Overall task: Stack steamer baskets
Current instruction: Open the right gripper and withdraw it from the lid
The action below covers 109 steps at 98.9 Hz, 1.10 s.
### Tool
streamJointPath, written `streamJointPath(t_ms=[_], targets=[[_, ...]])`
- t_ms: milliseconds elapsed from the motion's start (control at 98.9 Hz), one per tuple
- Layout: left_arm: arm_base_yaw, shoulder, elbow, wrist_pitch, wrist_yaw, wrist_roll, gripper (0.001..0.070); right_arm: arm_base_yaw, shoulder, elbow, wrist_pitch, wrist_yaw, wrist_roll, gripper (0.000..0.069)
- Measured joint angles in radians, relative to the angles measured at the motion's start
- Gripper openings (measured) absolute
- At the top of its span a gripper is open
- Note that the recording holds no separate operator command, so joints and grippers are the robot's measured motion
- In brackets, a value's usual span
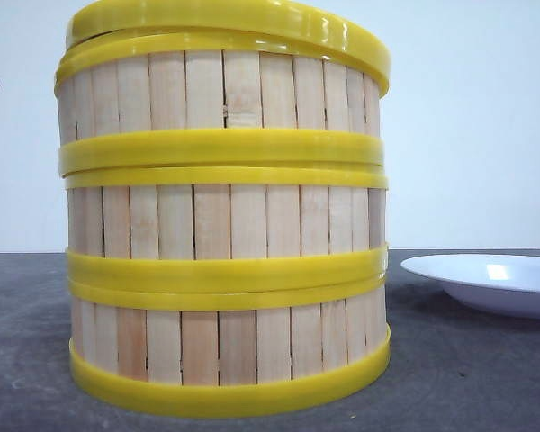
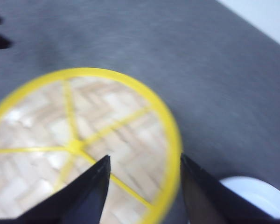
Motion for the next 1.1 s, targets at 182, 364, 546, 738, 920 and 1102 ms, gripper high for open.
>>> streamJointPath(t_ms=[182,364,546,738,920,1102], targets=[[0.000,-0.029,0.000,-0.005,0.000,-0.003,0.0356,-0.142,-0.130,-0.134,-0.013,0.002,0.002,0.0286],[0.000,-0.060,0.000,-0.027,0.000,-0.006,0.0356,-0.327,-0.300,-0.359,0.016,-0.003,0.013,0.0286],[-0.002,-0.108,-0.019,-0.024,0.000,-0.021,0.0356,-0.533,-0.457,-0.605,0.057,-0.099,0.028,0.0286],[-0.002,-0.185,-0.140,-0.016,0.000,-0.040,0.0356,-0.716,-0.552,-0.801,0.072,-0.241,0.031,0.0286],[-0.002,-0.238,-0.189,0.002,0.000,-0.048,0.0356,-0.729,-0.579,-0.854,0.086,-0.239,0.031,0.0286],[-0.002,-0.235,-0.189,0.004,0.000,-0.048,0.0351,-0.718,-0.579,-0.854,0.093,-0.238,0.030,0.0278]])
